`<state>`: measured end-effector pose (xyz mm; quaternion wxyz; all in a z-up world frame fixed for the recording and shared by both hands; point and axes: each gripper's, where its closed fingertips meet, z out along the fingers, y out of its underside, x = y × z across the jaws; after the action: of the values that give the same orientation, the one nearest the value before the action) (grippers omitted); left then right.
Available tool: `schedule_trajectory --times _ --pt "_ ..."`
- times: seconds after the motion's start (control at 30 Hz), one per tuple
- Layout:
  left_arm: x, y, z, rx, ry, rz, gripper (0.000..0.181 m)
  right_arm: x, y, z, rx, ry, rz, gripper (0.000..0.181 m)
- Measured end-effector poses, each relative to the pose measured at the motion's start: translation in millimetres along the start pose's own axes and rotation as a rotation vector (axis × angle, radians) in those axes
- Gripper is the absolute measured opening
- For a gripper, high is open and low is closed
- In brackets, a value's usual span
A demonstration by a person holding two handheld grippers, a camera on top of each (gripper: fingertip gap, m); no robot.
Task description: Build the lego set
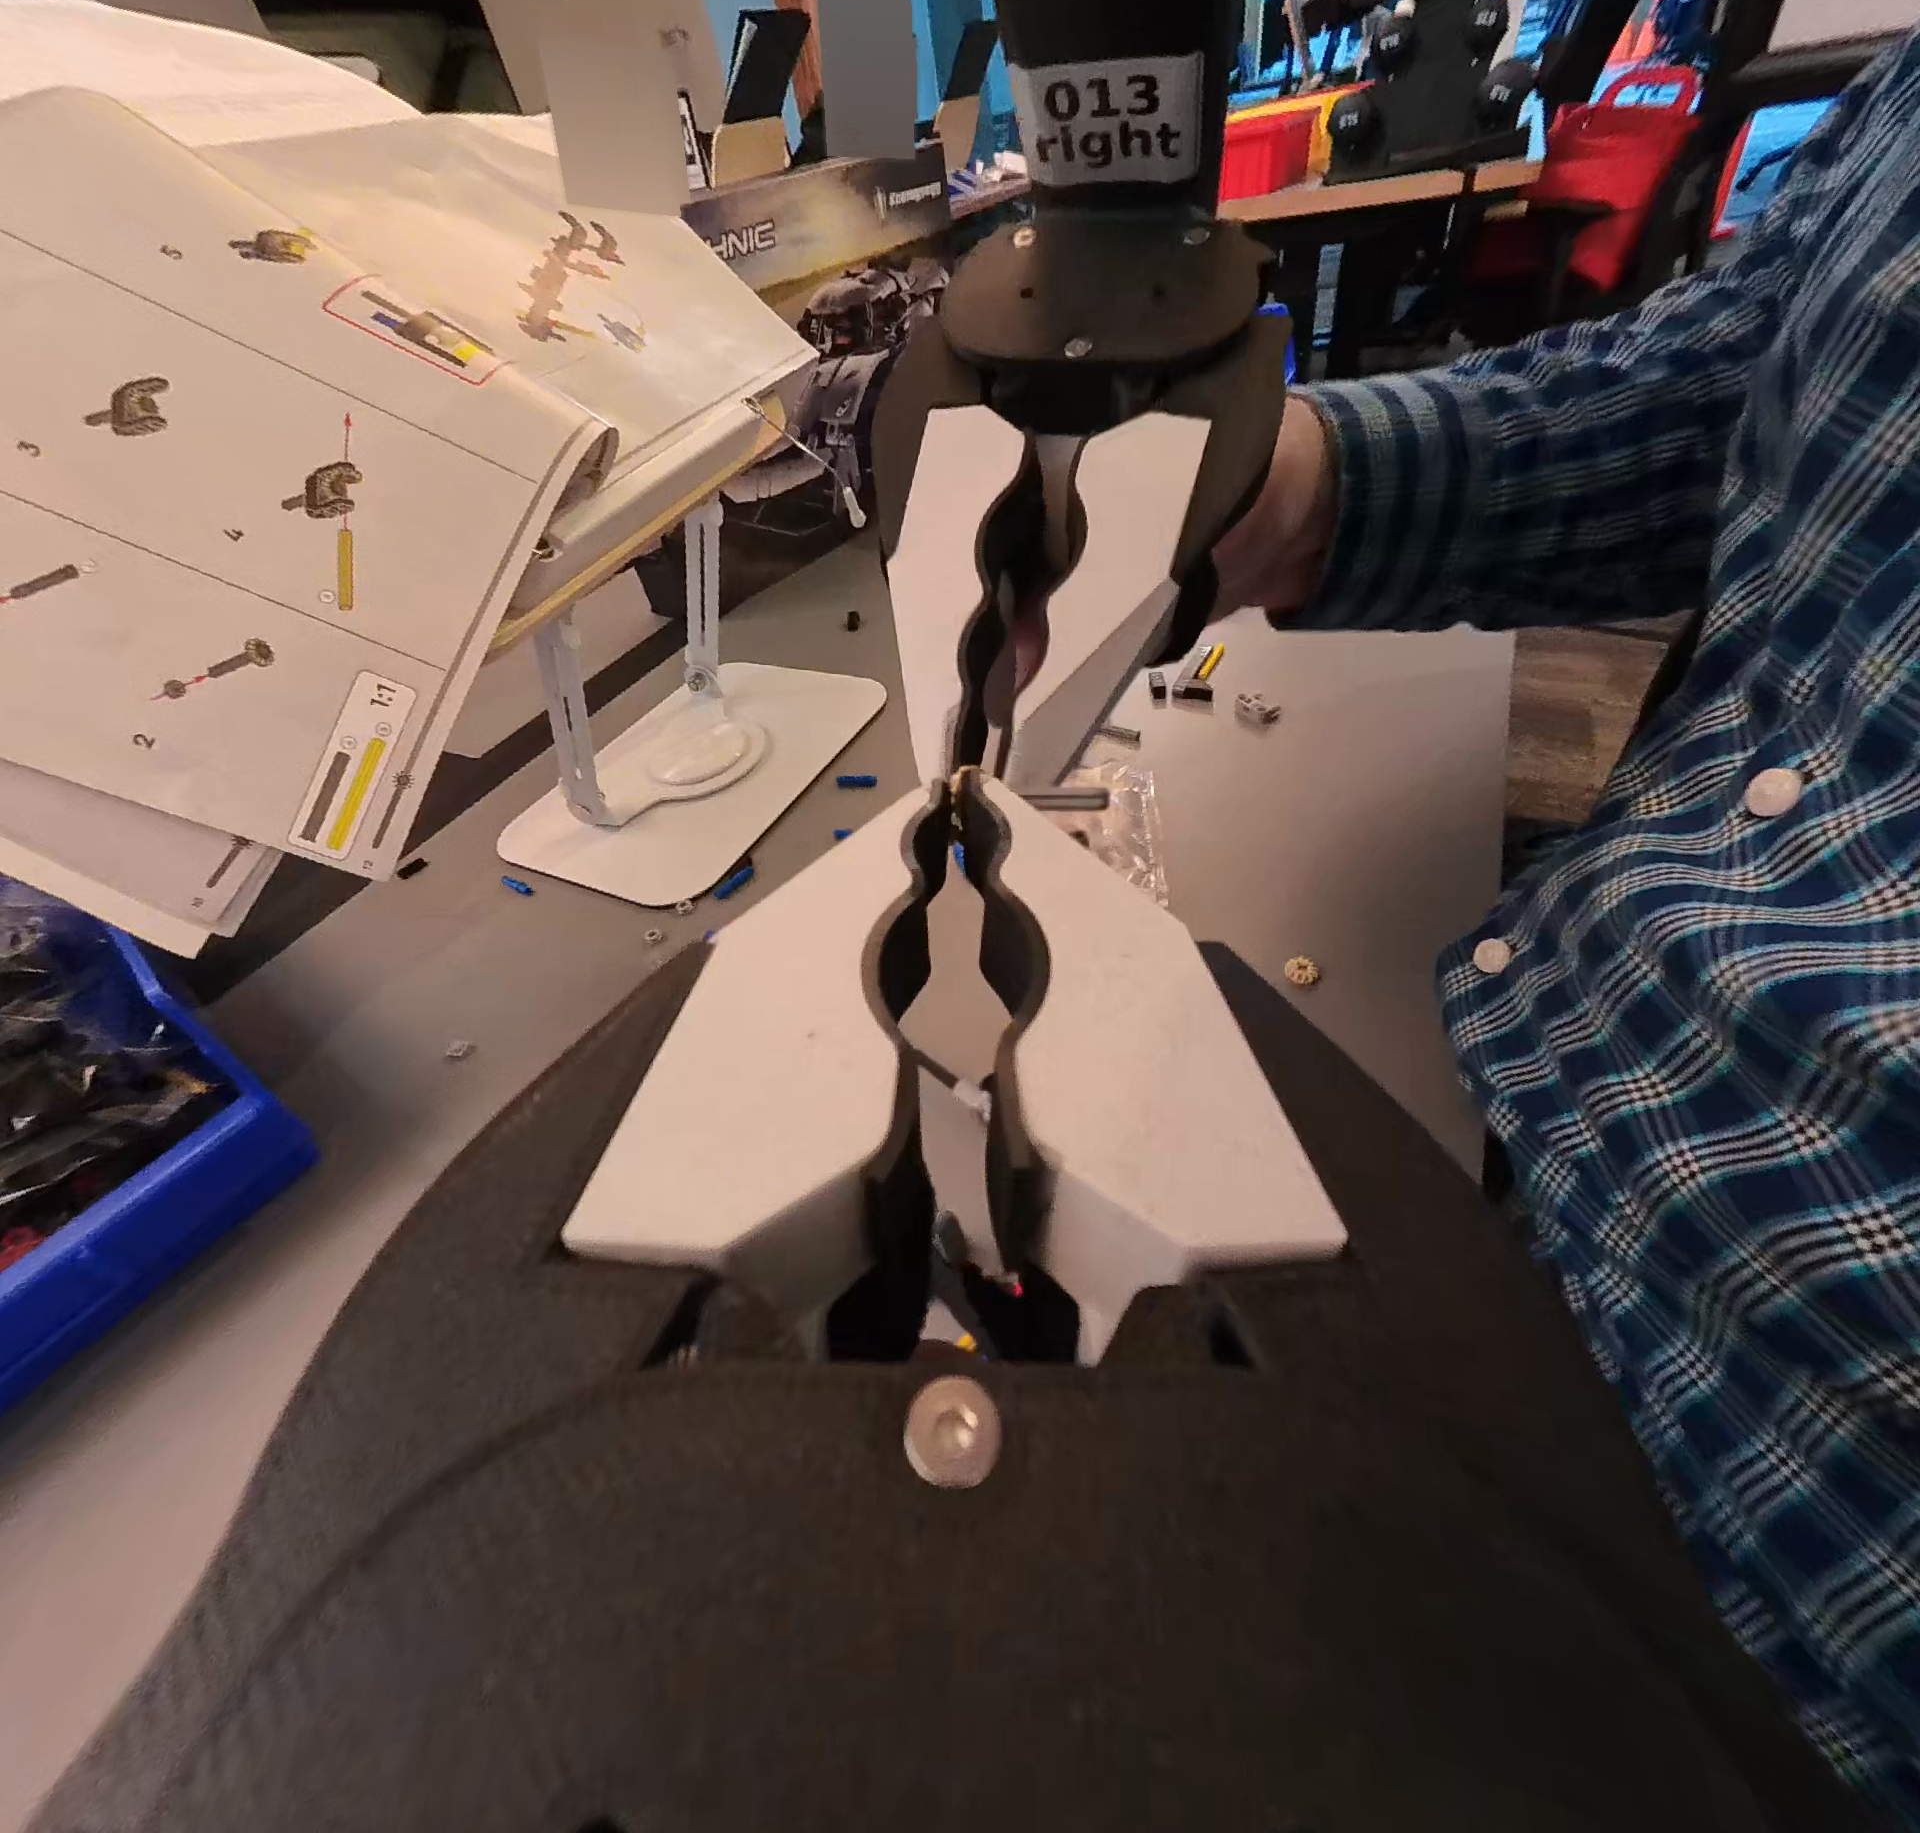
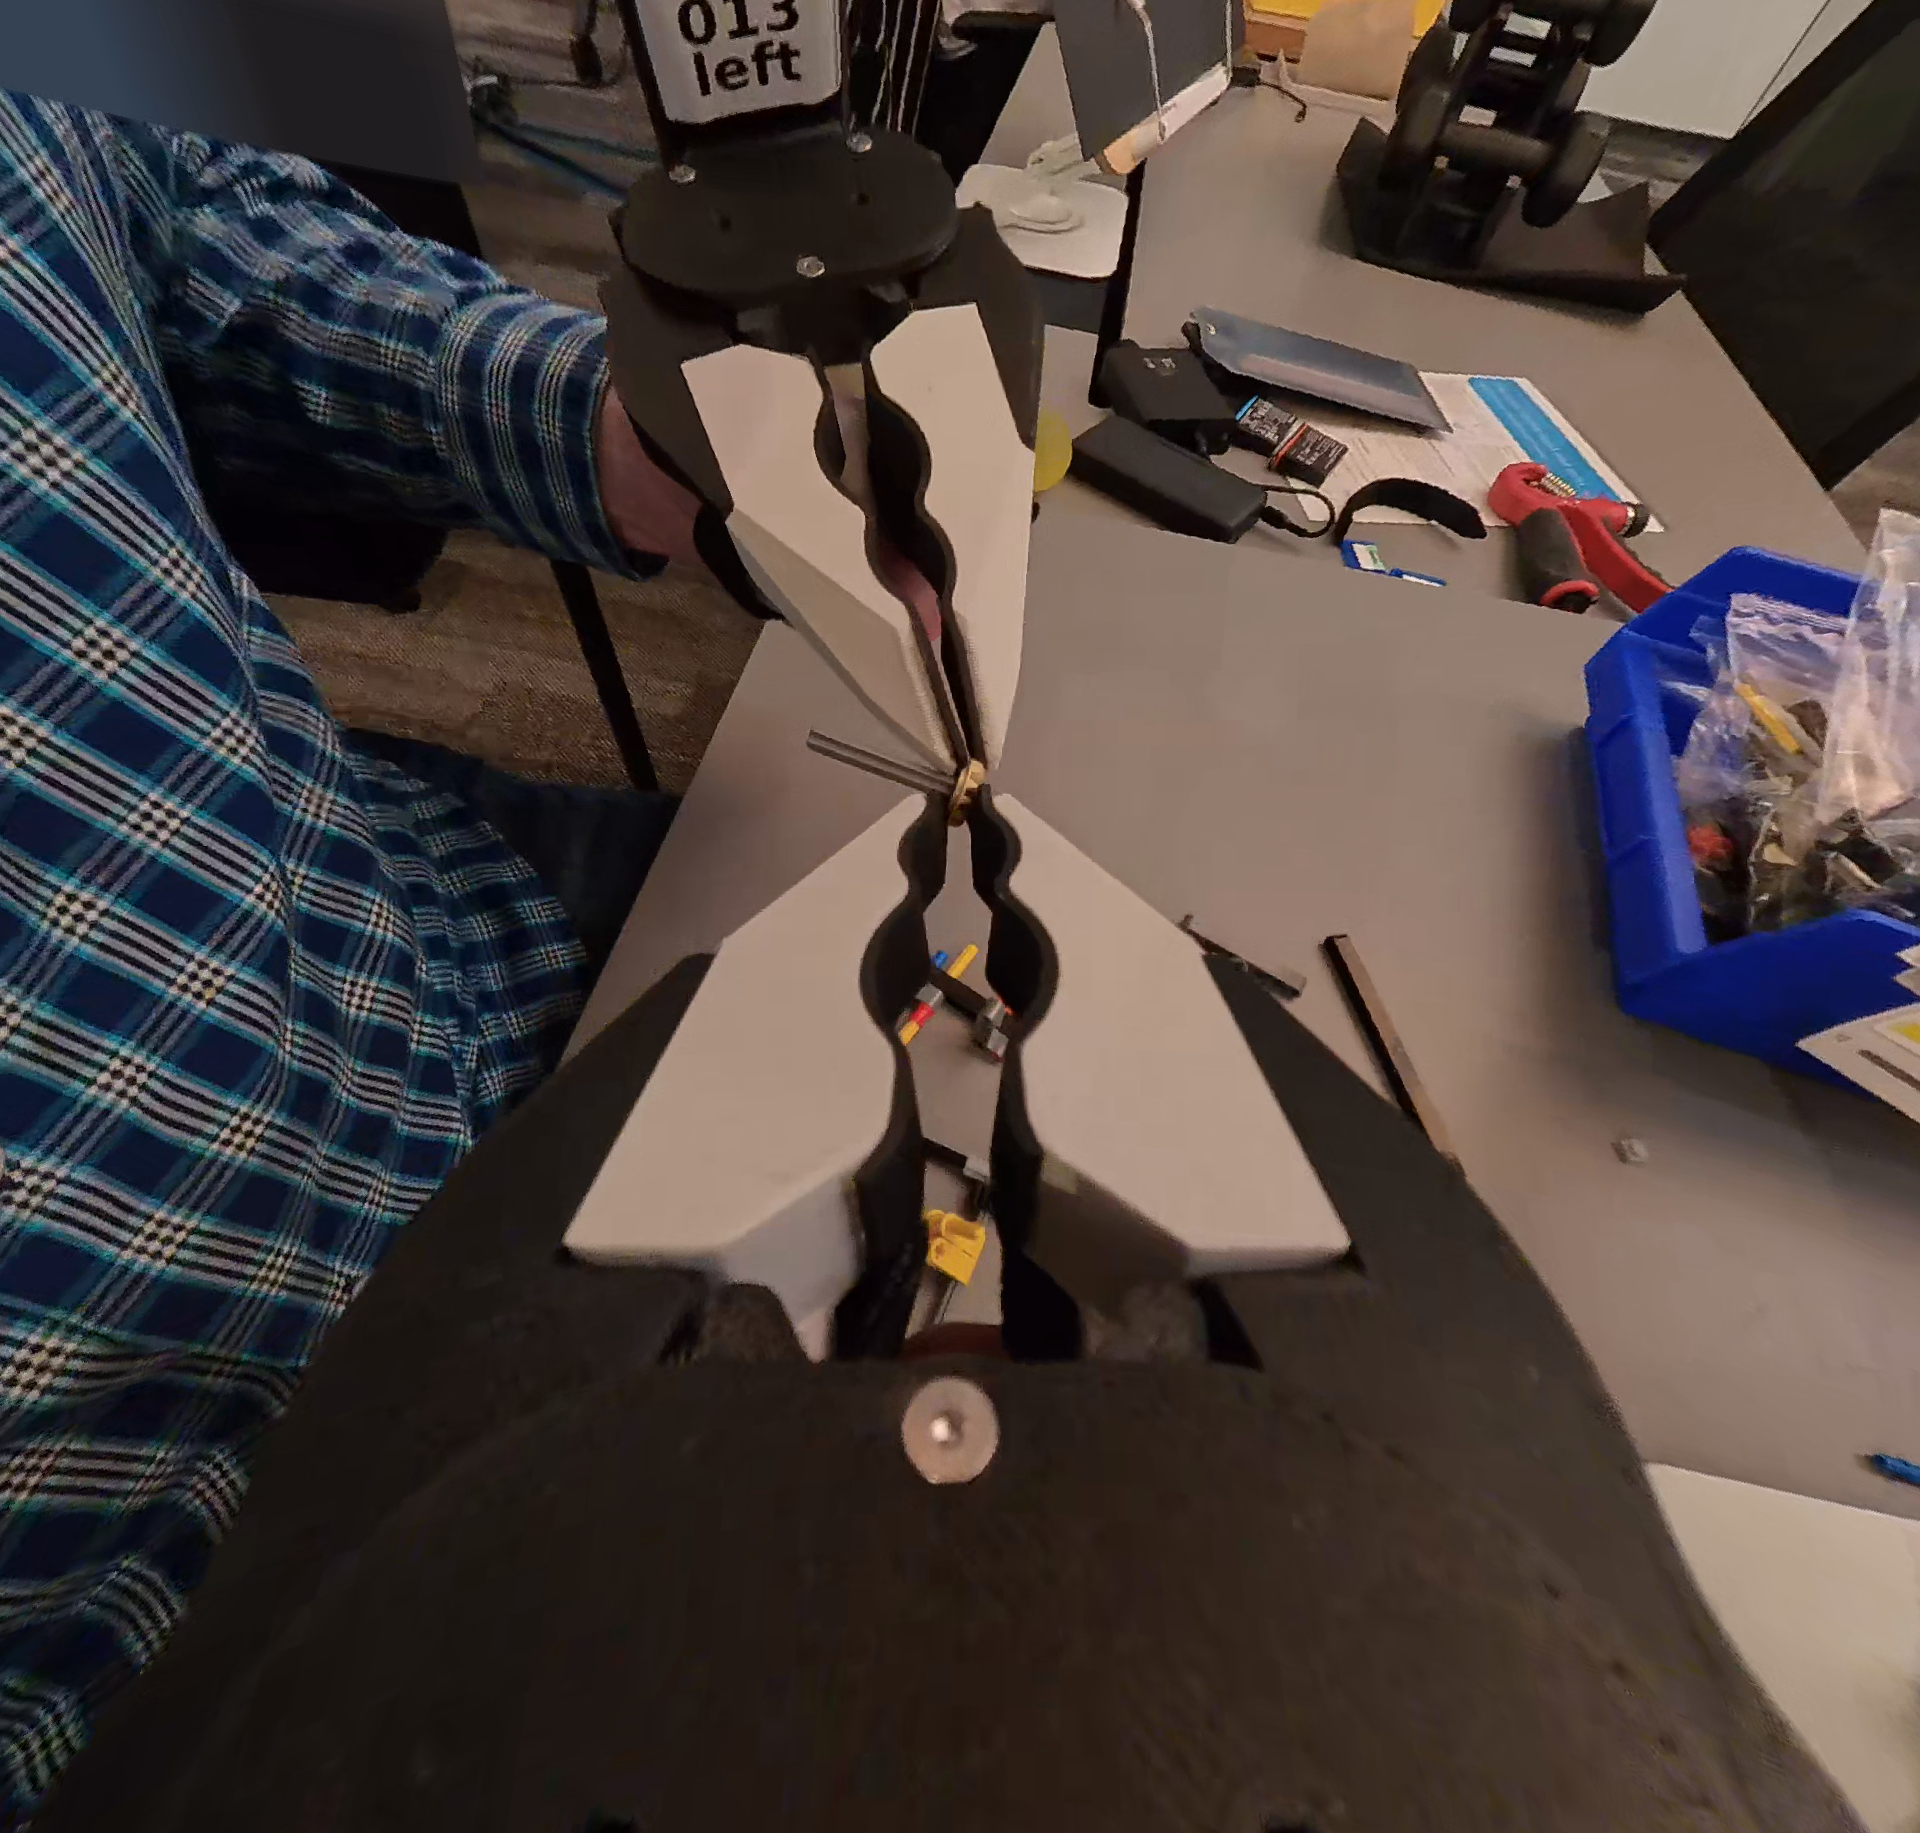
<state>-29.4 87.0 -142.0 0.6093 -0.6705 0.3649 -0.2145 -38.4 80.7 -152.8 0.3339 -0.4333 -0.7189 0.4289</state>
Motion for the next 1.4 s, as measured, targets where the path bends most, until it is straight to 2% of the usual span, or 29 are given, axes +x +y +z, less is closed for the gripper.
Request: schedule_trajectory --times 0.1,0.2,0.33,0.53,0.73,0.83,0.97,1.13,1.4 --pt "0.3 0.8 0.7 0.009 0.0 -0.018 0.0 0.2 1.8 -0.1 -0.027 0.006 -0.037 0.002" --pt "-2.6 5.6 4.6 -0.039 -0.027 0.008 0.0 4.1 7.3 0.0 -0.04 0.012 -0.024 0.002" --pt "-8.1 6.4 7.6 -0.031 -0.015 -0.079 0.002 9.3 9.6 -2.7 -0.024 0.036 0.015 0.002" --pt "-15.8 6.5 5.5 -0.007 -0.015 -0.192 0.017 22.5 19.0 -9.5 -0.08 0.151 0.012 0.002" --pt "-10.0 10.1 14.3 -0.006 0.031 -0.314 0.022 38.9 19.0 -13.1 -0.111 0.31 -0.004 0.002" --pt "-7.5 14.8 20.6 -0.033 0.033 -0.329 0.021 40.0 17.1 -10.0 -0.119 0.353 -0.025 0.002" --pt "-9.9 18.5 23.3 -0.038 0.018 -0.368 0.007 40.5 13.4 -7.9 -0.111 0.398 -0.039 0.002" --pt "-11.6 20.8 24.1 -0.037 0.019 -0.386 0.004 42.1 14.3 -8.5 -0.113 0.437 -0.043 0.002" --pt "-8.8 28.2 23.8 -0.097 0.05 -0.349 0.001 35.2 17.3 -11.8 -0.107 0.401 -0.044 0.005"
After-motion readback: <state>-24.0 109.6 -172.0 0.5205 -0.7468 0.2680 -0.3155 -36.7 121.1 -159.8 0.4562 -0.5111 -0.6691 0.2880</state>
